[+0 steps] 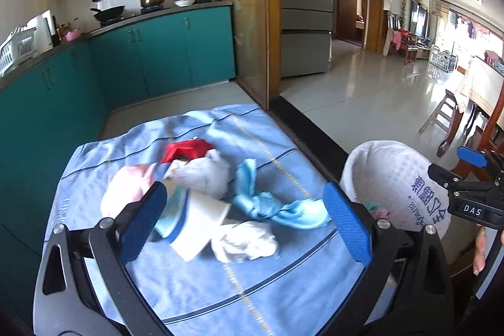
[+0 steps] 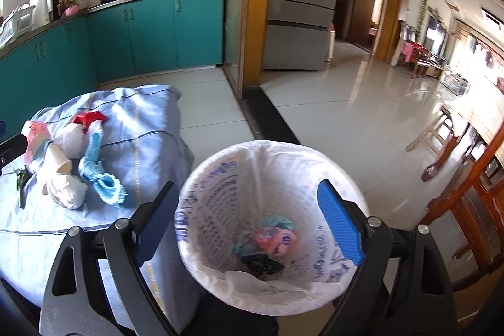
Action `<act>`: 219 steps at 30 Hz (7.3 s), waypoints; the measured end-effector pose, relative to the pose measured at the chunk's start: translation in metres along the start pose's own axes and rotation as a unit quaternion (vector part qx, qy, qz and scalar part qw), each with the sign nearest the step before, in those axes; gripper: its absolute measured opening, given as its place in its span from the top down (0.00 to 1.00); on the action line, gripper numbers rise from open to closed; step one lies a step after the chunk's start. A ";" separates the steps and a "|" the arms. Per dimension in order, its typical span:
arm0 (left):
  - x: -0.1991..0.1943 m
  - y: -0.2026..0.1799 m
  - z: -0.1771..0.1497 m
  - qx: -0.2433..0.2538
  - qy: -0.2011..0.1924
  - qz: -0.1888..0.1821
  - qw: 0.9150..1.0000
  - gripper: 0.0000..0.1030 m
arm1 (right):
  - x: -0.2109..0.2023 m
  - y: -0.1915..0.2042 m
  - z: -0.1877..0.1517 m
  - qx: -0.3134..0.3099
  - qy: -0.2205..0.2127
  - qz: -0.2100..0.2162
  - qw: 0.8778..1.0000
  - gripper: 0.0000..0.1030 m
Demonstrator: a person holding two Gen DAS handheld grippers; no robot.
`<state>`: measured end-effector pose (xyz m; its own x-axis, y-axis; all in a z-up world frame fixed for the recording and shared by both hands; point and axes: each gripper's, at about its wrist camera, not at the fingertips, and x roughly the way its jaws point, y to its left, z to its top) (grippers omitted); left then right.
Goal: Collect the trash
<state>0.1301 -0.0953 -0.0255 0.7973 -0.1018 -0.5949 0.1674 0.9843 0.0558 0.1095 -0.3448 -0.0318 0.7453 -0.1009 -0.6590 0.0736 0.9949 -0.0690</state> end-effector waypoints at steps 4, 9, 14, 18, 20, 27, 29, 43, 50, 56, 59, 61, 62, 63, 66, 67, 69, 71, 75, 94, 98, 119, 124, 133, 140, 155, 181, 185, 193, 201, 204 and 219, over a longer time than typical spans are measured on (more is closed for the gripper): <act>-0.008 0.026 -0.008 -0.014 0.001 0.036 0.999 0.04 | 0.016 0.028 0.007 -0.014 0.013 0.040 0.999 0.14; -0.019 0.053 -0.018 -0.027 0.006 0.068 0.997 0.04 | 0.034 0.076 0.020 -0.040 0.016 0.100 0.994 0.14; -0.027 0.082 -0.030 -0.050 0.015 0.089 0.995 0.04 | 0.055 0.127 0.031 -0.067 0.021 0.142 0.987 0.14; -0.030 0.105 -0.041 -0.072 0.023 0.101 0.992 0.04 | 0.082 0.165 0.032 -0.088 0.053 0.162 0.981 0.14; -0.030 0.120 -0.048 -0.092 0.031 0.106 0.990 0.04 | 0.092 0.178 0.030 -0.091 0.066 0.171 0.979 0.14; -0.029 0.153 -0.065 -0.131 0.052 0.126 0.982 0.04 | 0.121 0.218 0.016 -0.129 0.102 0.178 0.970 0.14; -0.029 0.159 -0.069 -0.136 0.056 0.130 0.981 0.04 | 0.121 0.223 0.011 -0.130 0.111 0.200 0.965 0.22; -0.002 0.181 -0.092 -0.159 0.095 0.135 0.973 0.04 | 0.049 0.212 -0.011 -0.153 0.100 0.310 0.933 0.86; 0.040 0.204 -0.102 -0.180 0.132 0.137 0.965 0.04 | 0.037 0.182 -0.016 -0.137 0.079 0.229 0.960 0.47; 0.070 0.194 -0.100 -0.187 0.152 0.108 0.965 0.11 | 0.057 0.164 -0.013 -0.095 0.096 0.207 0.969 0.46; 0.081 0.179 -0.102 -0.154 0.165 0.104 0.969 0.38 | 0.067 0.169 -0.008 -0.085 0.099 0.214 0.968 0.46; 0.078 0.171 -0.102 -0.135 0.160 0.099 0.973 0.53 | 0.076 0.180 -0.001 -0.085 0.100 0.223 0.966 0.42; 0.076 0.169 -0.102 -0.135 0.160 0.090 0.974 0.63 | 0.079 0.186 0.002 -0.088 0.100 0.226 0.965 0.40; 0.073 0.168 -0.103 -0.133 0.161 0.086 0.974 0.71 | 0.082 0.192 0.004 -0.093 0.101 0.227 0.964 0.35; 0.060 0.164 -0.108 -0.124 0.164 0.067 0.976 0.82 | 0.093 0.216 0.004 -0.127 0.108 0.229 0.959 0.34; 0.054 0.163 -0.111 -0.123 0.166 0.059 0.977 0.82 | 0.098 0.225 0.002 -0.139 0.115 0.230 0.956 0.34; 0.046 0.160 -0.116 -0.119 0.166 0.056 0.977 0.83 | 0.105 0.235 -0.004 -0.145 0.128 0.234 0.953 0.34; 0.034 0.153 -0.118 -0.108 0.163 0.052 0.979 0.83 | 0.110 0.237 -0.009 -0.136 0.135 0.249 0.949 0.34; 0.019 0.140 -0.117 -0.091 0.157 0.053 0.982 0.83 | 0.103 0.234 -0.012 -0.128 0.132 0.260 0.948 0.64; 0.009 0.114 -0.116 -0.067 0.152 0.056 0.985 0.45 | 0.058 0.147 -0.038 -0.071 0.127 0.202 0.969 0.64; 0.011 0.125 -0.117 -0.084 0.154 0.059 0.983 0.35 | 0.059 0.146 -0.047 -0.069 0.133 0.198 0.969 0.54; 0.045 0.155 -0.117 -0.115 0.178 0.066 0.975 0.78 | 0.067 0.156 -0.054 -0.098 0.128 0.175 0.971 0.42; 0.035 0.160 -0.117 -0.120 0.168 0.057 0.977 0.85 | 0.065 0.162 -0.058 -0.104 0.129 0.203 0.965 0.68; -0.005 0.147 -0.093 -0.105 0.114 0.065 0.986 0.85 | 0.026 0.152 -0.043 -0.109 0.079 0.202 0.970 0.68; -0.032 0.131 -0.068 -0.079 0.070 0.082 0.991 0.85 | -0.002 0.133 -0.027 -0.099 0.044 0.205 0.973 0.68; -0.060 0.090 -0.025 -0.036 0.008 0.070 0.997 0.85 | -0.032 0.081 0.007 -0.067 -0.032 0.165 0.984 0.68; 0.037 -0.106 0.009 0.082 0.054 -0.133 0.986 0.85 | -0.018 -0.090 -0.031 0.094 -0.020 0.020 0.995 0.68; 0.067 -0.149 0.010 0.094 0.068 -0.161 0.980 0.85 | -0.024 -0.110 -0.042 0.112 -0.015 0.002 0.994 0.68; 0.094 -0.217 -0.005 0.134 0.098 -0.215 0.962 0.68 | -0.023 -0.132 -0.064 0.133 0.010 -0.018 0.991 0.68; 0.069 -0.177 -0.007 0.124 0.056 -0.142 0.980 0.22 | -0.001 -0.106 -0.051 0.115 0.018 0.018 0.993 0.67; 0.058 -0.148 -0.008 0.109 0.046 -0.109 0.987 0.19 | 0.005 -0.093 -0.043 0.109 0.016 0.030 0.993 0.56; 0.066 0.084 0.019 -0.084 0.055 0.127 0.987 0.07 | 0.009 -0.014 -0.029 0.048 0.029 0.098 0.994 0.27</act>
<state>0.2076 -0.0223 -0.0450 0.7323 0.1586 -0.6622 -0.1364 0.9870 0.0856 0.0957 -0.3597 -0.0582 0.7118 0.0977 -0.6956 -0.0046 0.9909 0.1345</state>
